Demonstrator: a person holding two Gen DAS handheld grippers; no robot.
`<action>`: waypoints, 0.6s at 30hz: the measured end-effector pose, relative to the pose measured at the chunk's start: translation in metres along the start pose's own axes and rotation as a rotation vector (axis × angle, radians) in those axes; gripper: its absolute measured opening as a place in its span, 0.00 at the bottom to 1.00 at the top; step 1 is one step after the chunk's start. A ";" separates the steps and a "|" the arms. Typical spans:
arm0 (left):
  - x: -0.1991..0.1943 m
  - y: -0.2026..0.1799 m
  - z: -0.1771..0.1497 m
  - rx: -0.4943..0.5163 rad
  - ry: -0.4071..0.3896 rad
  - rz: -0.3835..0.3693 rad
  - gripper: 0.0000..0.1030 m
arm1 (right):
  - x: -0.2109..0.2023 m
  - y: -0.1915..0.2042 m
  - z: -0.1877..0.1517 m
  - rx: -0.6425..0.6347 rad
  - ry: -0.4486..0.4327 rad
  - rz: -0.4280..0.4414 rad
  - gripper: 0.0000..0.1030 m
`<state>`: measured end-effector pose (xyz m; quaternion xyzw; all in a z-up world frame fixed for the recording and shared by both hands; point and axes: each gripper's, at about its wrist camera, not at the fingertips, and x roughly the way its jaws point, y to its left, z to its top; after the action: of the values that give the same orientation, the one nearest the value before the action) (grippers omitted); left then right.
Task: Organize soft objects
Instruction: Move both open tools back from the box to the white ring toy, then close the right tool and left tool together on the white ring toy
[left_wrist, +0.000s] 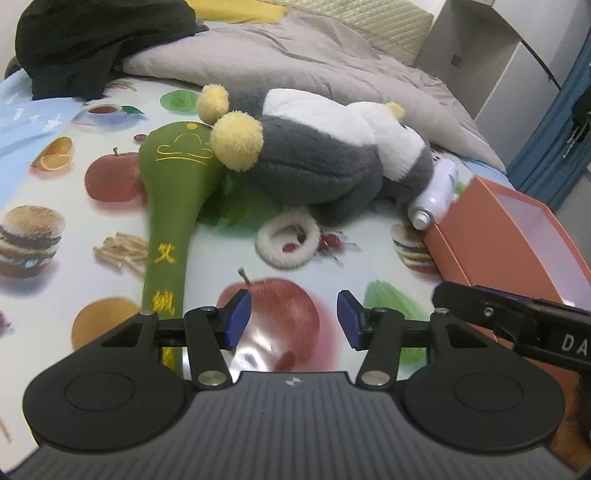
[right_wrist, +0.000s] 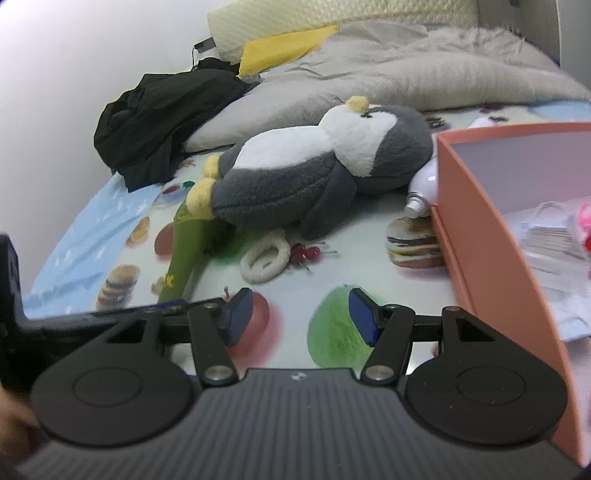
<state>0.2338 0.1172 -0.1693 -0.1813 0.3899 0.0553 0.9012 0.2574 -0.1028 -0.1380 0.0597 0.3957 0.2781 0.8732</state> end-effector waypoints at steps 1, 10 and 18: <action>0.006 0.001 0.003 0.000 0.002 -0.003 0.51 | 0.007 -0.001 0.003 0.010 0.007 0.007 0.58; 0.049 0.002 0.021 0.013 0.001 0.017 0.44 | 0.070 -0.003 0.029 0.066 0.056 0.053 0.45; 0.072 0.004 0.029 0.035 0.002 0.052 0.36 | 0.112 -0.010 0.037 0.148 0.115 0.083 0.36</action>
<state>0.3021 0.1284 -0.2045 -0.1554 0.3963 0.0719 0.9020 0.3486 -0.0475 -0.1900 0.1244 0.4617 0.2868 0.8301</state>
